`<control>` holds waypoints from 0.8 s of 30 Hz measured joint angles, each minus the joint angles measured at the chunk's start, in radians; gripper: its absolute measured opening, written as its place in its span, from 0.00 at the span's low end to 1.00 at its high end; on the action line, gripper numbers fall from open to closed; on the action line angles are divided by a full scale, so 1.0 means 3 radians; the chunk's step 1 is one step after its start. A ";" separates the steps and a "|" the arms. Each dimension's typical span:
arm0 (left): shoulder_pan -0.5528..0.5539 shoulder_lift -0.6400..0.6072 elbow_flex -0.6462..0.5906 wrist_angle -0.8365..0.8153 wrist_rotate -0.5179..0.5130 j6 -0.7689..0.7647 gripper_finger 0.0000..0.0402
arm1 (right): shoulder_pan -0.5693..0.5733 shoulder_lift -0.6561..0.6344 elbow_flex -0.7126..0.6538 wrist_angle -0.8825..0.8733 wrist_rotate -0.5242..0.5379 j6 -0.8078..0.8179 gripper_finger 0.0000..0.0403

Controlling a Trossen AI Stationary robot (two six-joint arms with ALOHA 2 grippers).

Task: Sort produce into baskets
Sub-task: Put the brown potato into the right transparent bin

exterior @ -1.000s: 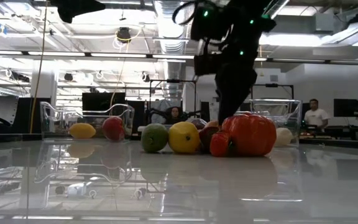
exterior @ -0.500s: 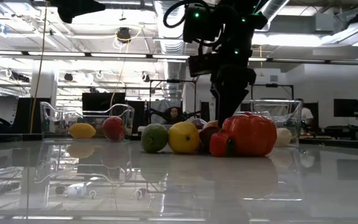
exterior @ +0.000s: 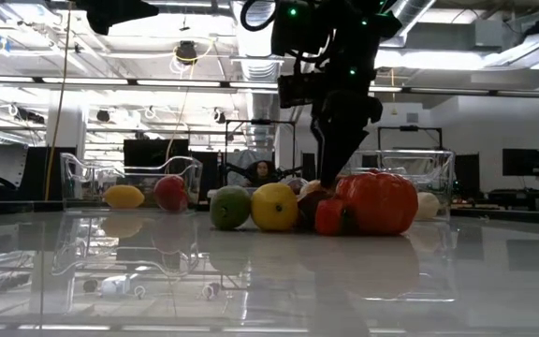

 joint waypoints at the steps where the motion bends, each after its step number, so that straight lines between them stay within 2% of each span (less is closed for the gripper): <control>1: 0.0000 0.0000 0.0000 0.0000 0.0000 0.0001 0.57 | -0.0009 0.0006 -0.0003 0.0001 -0.0004 -0.0004 0.57; 8: 0.0000 0.0000 0.0000 0.0000 0.0001 0.0001 0.57 | -0.0009 0.0116 0.0007 0.0015 -0.0013 -0.0086 0.72; 12: 0.0000 0.0000 0.0000 0.0000 0.0000 0.0001 0.57 | -0.0012 0.0214 0.0012 0.0035 -0.0040 -0.0141 0.74; 19: 0.0000 -0.0001 0.0000 0.0000 0.0001 0.0001 0.57 | -0.0011 0.0198 0.0005 -0.0026 -0.0054 -0.0215 0.70; 24: 0.0000 -0.0001 0.0000 -0.0001 0.0000 0.0000 0.57 | -0.0018 0.0205 -0.0001 -0.0019 -0.0069 -0.0357 0.78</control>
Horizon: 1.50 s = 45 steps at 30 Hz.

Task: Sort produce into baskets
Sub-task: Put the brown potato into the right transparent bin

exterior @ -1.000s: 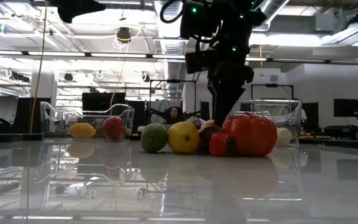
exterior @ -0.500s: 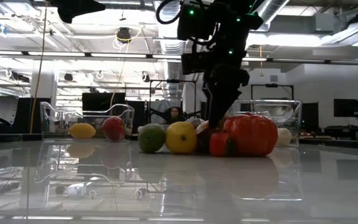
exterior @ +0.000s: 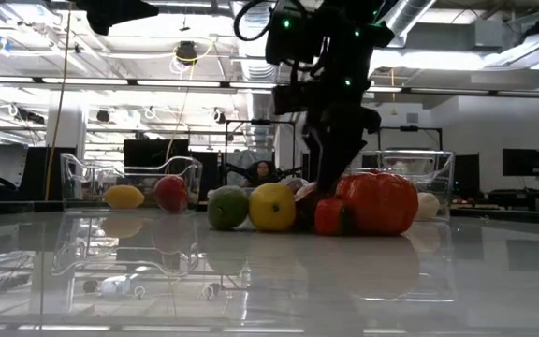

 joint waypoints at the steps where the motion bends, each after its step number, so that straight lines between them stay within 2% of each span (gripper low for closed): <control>1: 0.0000 0.0000 0.0000 0.0000 0.0000 0.0000 0.57 | -0.0012 0.0012 0.0006 -0.0014 0.0010 -0.0026 0.81; 4: 0.0000 0.0000 0.0000 -0.0003 0.0001 0.0001 0.57 | -0.0020 0.0039 0.0200 -0.0326 0.0039 0.0004 0.89; 7: 0.0000 0.0001 0.0000 -0.0003 0.0001 0.0001 0.57 | 0.0023 0.0021 0.0516 -0.0493 0.0243 0.0044 0.94; 10: 0.0000 -0.0001 0.0000 -0.0003 0.0000 0.0001 0.57 | 0.0098 -0.0034 0.0731 -0.0649 0.0411 -0.0006 0.94; 17: 0.0000 0.0000 0.0000 -0.0071 0.0001 -0.0001 0.57 | 0.0143 -0.0029 0.0879 -0.1052 0.0416 0.0145 0.92; 23: -0.0001 0.0000 0.0000 -0.0049 0.0001 0.0000 0.57 | 0.0142 -0.0018 0.0746 -0.1228 0.0407 0.0264 0.91; 36: 0.0000 -0.0001 0.0000 -0.0024 0.0001 -0.0003 0.57 | -0.0009 -0.0023 0.0128 -0.0834 0.0384 0.0025 0.91; 45: 0.0000 0.0000 0.0000 -0.0024 0.0001 -0.0003 0.57 | 0.0072 -0.0037 -0.0079 -0.0680 0.0454 -0.0258 0.79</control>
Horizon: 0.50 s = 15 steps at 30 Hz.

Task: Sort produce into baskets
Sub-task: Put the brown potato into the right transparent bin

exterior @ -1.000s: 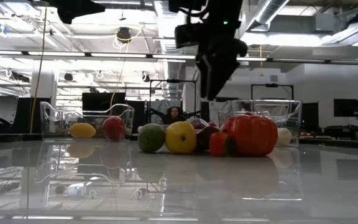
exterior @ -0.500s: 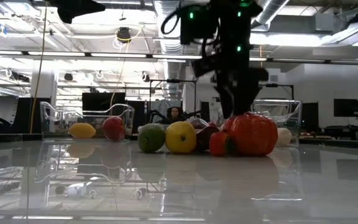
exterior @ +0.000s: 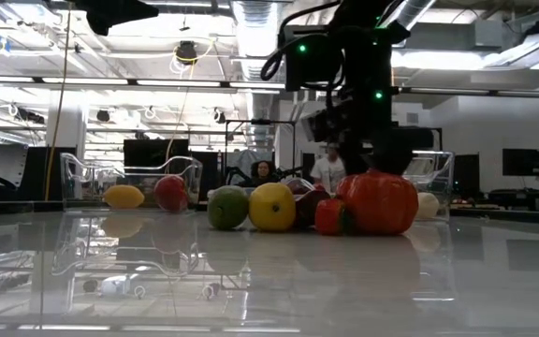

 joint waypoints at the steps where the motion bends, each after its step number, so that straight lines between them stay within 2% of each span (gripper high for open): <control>1: 0.0000 -0.0001 0.0000 0.0000 -0.0001 0.0000 0.57 | 0.0015 -0.0002 -0.0013 0.0023 0.0018 -0.0014 0.77; 7: -0.0001 0.0000 0.0000 0.0000 0.0000 0.0000 0.57 | 0.0102 0.0012 0.0055 0.0004 0.0068 -0.0023 0.73; 15: -0.0001 0.0000 0.0000 0.0001 0.0000 0.0000 0.57 | 0.0143 0.0003 0.0648 -0.0479 0.0140 0.0086 0.73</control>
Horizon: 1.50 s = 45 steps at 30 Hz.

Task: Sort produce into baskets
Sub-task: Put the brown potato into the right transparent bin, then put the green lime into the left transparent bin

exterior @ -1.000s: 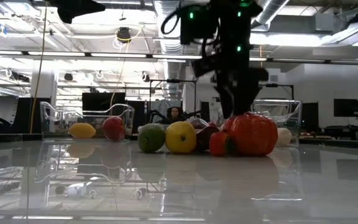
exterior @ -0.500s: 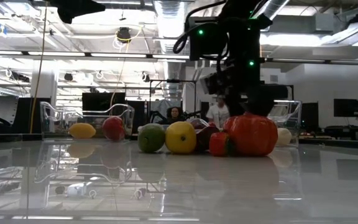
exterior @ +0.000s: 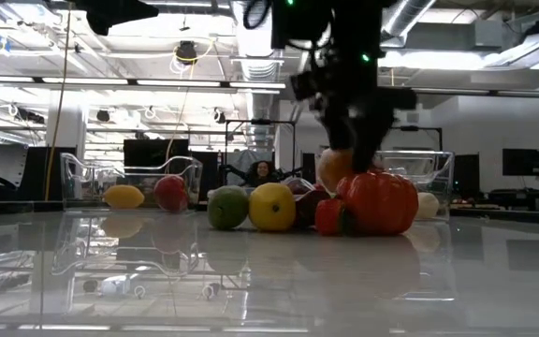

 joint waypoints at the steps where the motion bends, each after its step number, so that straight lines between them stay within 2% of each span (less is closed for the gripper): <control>1: 0.0000 -0.0001 0.0000 -0.0001 0.0000 0.0000 0.57 | -0.0003 0.0000 0.0096 -0.0093 0.0081 0.0021 0.73; 5: 0.0000 0.0000 0.0000 -0.0003 0.0000 -0.0001 0.57 | -0.0029 -0.0050 0.0387 -0.0407 0.0476 0.0122 0.73; 12: 0.0000 -0.0001 0.0000 -0.0033 0.0020 -0.0003 0.57 | -0.0182 -0.0572 0.0310 -0.0296 0.0522 0.0294 0.72; 16: 0.0000 0.0000 0.0000 -0.0033 0.0020 -0.0005 0.57 | -0.0306 -0.1015 -0.0047 0.0057 0.0404 0.0358 0.72; 23: 0.0001 0.0058 0.0000 0.0017 0.0021 -0.0062 0.57 | -0.0651 -0.1823 -0.1003 0.0743 0.0332 0.0372 0.75; 27: 0.0001 0.0192 0.0000 0.0156 0.0022 -0.0059 0.57 | -0.0916 -0.2120 -0.1289 0.0951 0.0179 0.0548 0.75; 31: 0.0001 0.0346 0.0000 0.0344 0.0020 0.0044 0.57 | -0.1126 -0.2248 -0.1476 0.1032 -0.0021 0.0593 0.77; 35: 0.0001 0.0466 0.0000 0.0421 0.0019 0.0069 0.57 | -0.1232 -0.2252 -0.1484 0.0976 -0.0104 0.0589 0.84; 40: 0.0001 0.0486 0.0000 0.0467 0.0017 0.0081 0.57 | -0.1199 -0.2230 -0.1421 0.0980 -0.0091 0.0539 0.92; 45: 0.0001 0.0487 0.0000 0.0482 -0.0002 0.0102 0.57 | -0.1089 -0.2087 -0.1216 0.0983 -0.0095 0.0632 0.93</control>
